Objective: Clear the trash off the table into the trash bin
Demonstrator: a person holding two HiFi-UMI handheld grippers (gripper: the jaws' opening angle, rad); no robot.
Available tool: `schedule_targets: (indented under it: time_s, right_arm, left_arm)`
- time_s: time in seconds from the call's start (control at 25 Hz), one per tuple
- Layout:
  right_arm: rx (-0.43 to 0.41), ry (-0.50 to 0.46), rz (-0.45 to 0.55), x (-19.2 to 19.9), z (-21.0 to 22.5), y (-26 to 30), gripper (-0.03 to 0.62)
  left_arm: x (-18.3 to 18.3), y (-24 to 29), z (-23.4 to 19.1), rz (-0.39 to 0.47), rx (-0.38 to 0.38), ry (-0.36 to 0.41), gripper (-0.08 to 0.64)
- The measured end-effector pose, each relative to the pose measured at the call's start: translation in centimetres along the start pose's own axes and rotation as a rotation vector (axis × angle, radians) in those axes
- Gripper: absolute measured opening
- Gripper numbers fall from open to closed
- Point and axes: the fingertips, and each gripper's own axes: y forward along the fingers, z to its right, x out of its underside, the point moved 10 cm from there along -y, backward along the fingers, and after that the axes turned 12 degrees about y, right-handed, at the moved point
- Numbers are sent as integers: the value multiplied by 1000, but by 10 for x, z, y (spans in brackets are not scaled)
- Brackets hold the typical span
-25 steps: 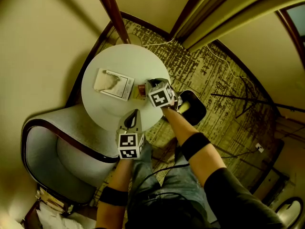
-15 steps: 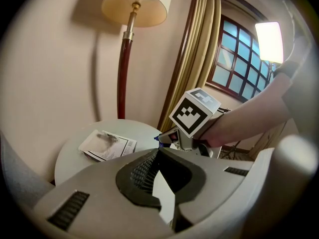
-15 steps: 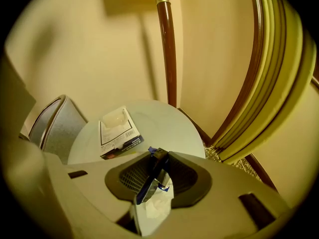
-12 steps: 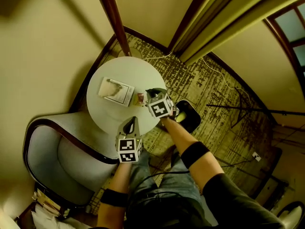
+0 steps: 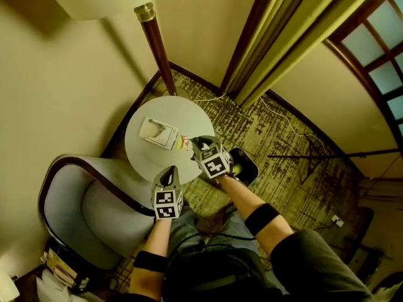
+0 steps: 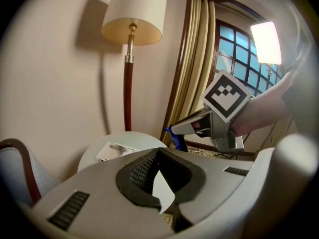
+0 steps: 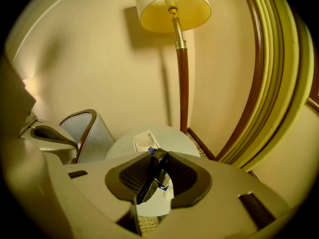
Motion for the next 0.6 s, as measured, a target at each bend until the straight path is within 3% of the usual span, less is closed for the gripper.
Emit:
schedule_targets:
  time_s: [0.24,0.48,0.6]
  right_arm:
    - [-54,-7,51,17,-20,-64,124]
    - [-40,26,76,41,-12,-106,123]
    - [0,63,87,57,12,-127,123]
  left_arm:
    - [-10,-30,17,24,-4,57,0]
    - [-17,-32,49,13,54,122,0]
    - [-32,-19,78,6,123,157,0]
